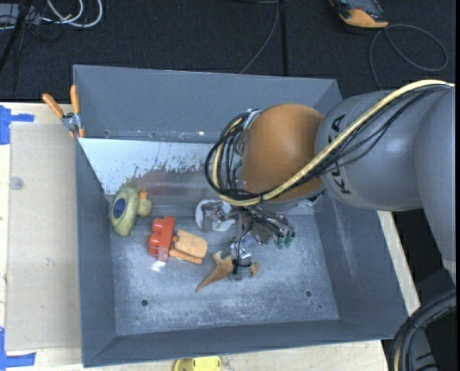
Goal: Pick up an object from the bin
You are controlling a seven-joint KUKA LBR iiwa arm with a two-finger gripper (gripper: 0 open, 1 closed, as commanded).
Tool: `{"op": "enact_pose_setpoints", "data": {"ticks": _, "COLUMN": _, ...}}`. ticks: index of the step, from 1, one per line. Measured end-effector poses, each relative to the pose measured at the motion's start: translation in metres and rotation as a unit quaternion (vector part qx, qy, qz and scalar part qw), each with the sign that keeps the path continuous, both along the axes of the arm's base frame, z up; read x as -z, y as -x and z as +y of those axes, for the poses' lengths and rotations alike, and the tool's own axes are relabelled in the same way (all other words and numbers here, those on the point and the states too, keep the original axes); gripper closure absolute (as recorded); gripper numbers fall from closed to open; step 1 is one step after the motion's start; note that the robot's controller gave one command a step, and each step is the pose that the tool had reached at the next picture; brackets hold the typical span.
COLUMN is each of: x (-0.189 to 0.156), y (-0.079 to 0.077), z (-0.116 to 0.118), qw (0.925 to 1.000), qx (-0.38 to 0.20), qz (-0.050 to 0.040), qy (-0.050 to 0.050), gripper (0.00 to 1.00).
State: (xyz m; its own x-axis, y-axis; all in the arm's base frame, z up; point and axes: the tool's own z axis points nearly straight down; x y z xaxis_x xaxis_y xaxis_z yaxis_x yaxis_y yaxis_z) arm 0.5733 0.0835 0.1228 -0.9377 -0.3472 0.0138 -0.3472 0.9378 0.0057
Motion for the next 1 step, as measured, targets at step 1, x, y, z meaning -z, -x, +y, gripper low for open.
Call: {"op": "enact_pose_setpoints", "data": {"ticks": 1, "x": 0.0078, "y": 0.0017, "z": -0.0042, "qw": 0.9997, "qx": -0.024, "qz": -0.0021, "qy": -0.001, "gripper": 0.0}}
